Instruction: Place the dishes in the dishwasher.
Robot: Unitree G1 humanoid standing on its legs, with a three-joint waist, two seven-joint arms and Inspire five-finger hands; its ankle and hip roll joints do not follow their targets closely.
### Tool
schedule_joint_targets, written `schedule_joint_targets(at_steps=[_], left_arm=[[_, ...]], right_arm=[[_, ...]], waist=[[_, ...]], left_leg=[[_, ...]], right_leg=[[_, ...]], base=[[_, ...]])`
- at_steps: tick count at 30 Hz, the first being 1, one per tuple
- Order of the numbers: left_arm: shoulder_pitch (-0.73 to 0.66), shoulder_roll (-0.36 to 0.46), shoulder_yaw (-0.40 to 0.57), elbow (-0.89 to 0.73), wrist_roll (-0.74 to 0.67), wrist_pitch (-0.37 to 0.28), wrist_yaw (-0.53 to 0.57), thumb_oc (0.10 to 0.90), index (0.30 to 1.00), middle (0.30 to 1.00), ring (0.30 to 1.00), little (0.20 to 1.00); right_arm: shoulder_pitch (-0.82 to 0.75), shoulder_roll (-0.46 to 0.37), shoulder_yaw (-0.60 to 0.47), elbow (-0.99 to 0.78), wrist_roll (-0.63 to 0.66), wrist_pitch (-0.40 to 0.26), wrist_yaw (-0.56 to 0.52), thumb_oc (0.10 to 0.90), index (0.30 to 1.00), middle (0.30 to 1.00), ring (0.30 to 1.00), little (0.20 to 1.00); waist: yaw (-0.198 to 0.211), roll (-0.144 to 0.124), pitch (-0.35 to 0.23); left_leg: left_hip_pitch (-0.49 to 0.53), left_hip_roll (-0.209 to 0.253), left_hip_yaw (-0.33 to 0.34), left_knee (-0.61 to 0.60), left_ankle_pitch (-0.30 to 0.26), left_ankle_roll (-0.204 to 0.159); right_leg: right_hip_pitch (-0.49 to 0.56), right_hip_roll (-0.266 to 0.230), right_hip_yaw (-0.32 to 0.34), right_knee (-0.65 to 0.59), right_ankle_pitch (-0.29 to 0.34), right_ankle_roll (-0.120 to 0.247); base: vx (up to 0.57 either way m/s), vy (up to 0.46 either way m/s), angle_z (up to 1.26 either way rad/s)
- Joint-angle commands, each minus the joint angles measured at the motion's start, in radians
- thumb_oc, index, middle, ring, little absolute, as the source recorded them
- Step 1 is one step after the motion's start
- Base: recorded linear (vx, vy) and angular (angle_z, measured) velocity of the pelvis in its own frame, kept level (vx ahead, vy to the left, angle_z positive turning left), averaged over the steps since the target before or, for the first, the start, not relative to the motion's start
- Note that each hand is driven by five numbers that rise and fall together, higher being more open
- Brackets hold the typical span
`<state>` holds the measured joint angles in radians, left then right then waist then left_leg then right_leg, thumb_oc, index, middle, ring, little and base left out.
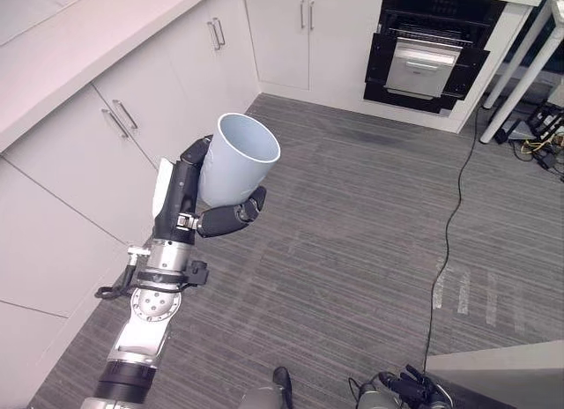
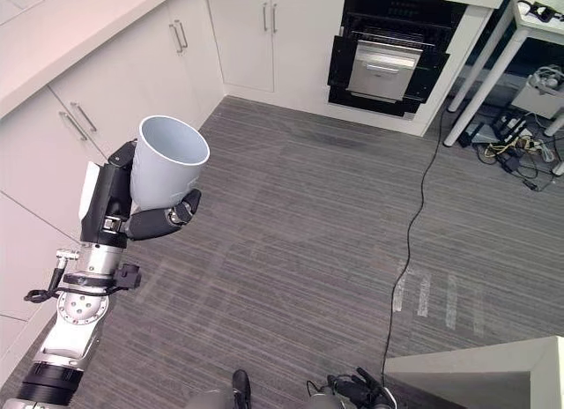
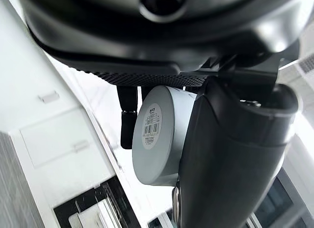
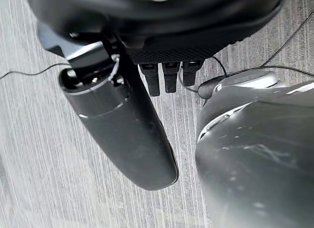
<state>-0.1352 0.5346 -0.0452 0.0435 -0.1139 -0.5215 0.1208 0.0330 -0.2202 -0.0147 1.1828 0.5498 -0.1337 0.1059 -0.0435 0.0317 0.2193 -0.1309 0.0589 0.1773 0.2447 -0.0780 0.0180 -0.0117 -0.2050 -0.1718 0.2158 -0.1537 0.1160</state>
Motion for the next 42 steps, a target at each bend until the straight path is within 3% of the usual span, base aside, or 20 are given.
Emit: schedule_joint_targets(at_steps=[1,9,20,24,38,39,42], left_arm=[[-0.058,0.003,0.043,-0.107,-0.072,-0.090,-0.002,0.400,0.300,0.300,0.300,0.300],[-0.068,-0.013,0.020,-0.101,-0.139,-0.081,-0.068,0.400,0.300,0.300,0.300,0.300],[-0.078,-0.022,-0.013,-0.113,-0.147,-0.068,-0.053,0.400,0.300,0.300,0.300,0.300],[-0.083,-0.023,-0.029,-0.107,-0.156,-0.073,-0.044,0.400,0.300,0.300,0.300,0.300],[-0.096,-0.041,-0.067,-0.103,-0.168,-0.066,-0.052,0.400,0.300,0.300,0.300,0.300],[-0.109,-0.074,-0.095,-0.011,-0.185,-0.058,-0.013,0.400,0.300,0.300,0.300,0.300],[-0.105,-0.079,-0.089,-0.030,-0.192,-0.043,-0.026,0.400,0.300,0.300,0.300,0.300]], right_arm=[[0.013,-0.041,-0.002,-0.002,0.015,0.000,0.078,0.800,0.900,0.900,0.900,0.900],[0.031,-0.053,-0.003,0.043,0.039,0.004,0.203,0.800,0.900,0.900,0.900,0.900],[0.045,-0.056,-0.009,0.036,0.023,-0.001,0.204,0.800,0.900,0.900,0.900,0.900],[0.061,-0.051,-0.014,0.033,0.044,-0.010,0.250,0.800,0.900,0.900,0.900,0.900],[0.078,-0.050,-0.014,0.024,0.014,-0.023,0.257,0.800,0.900,0.900,0.900,0.900],[-0.079,-0.054,0.061,-0.031,0.100,-0.037,0.209,0.800,0.900,0.900,0.900,0.900],[-0.074,-0.063,0.061,-0.026,0.086,-0.054,0.189,0.800,0.900,0.900,0.900,0.900]], waist=[[0.002,0.029,-0.059],[-0.018,0.021,-0.074],[-0.049,0.016,-0.078],[-0.064,0.014,-0.079],[-0.080,-0.003,-0.075],[0.005,0.013,-0.042],[0.007,0.011,-0.052]], left_leg=[[0.030,0.038,-0.058,0.055,-0.170,-0.051],[0.049,0.049,-0.030,0.055,-0.183,-0.053],[0.075,0.055,0.011,0.055,-0.195,-0.047],[0.084,0.051,0.021,0.055,-0.201,-0.043],[0.109,0.041,0.040,0.055,-0.221,-0.030],[0.044,-0.068,-0.124,0.055,-0.184,-0.006],[0.040,-0.066,-0.132,0.055,-0.180,-0.006]], right_leg=[[-0.038,-0.008,-0.029,0.084,-0.064,0.034],[-0.038,-0.014,-0.025,0.084,-0.062,0.042],[-0.045,-0.024,-0.009,0.084,-0.049,0.053],[-0.049,-0.025,0.009,0.084,-0.043,0.058],[-0.049,-0.035,0.026,0.084,-0.027,0.076],[-0.046,0.084,-0.021,0.084,-0.032,0.002],[-0.034,0.110,-0.016,0.084,-0.049,-0.013]], base=[[0.01,0.000,-0.07],[0.03,-0.019,-0.11],[0.01,0.011,-0.14],[0.00,0.043,-0.17],[0.01,0.018,-0.05],[-0.02,-0.074,-0.08],[-0.07,-0.131,-0.33]])
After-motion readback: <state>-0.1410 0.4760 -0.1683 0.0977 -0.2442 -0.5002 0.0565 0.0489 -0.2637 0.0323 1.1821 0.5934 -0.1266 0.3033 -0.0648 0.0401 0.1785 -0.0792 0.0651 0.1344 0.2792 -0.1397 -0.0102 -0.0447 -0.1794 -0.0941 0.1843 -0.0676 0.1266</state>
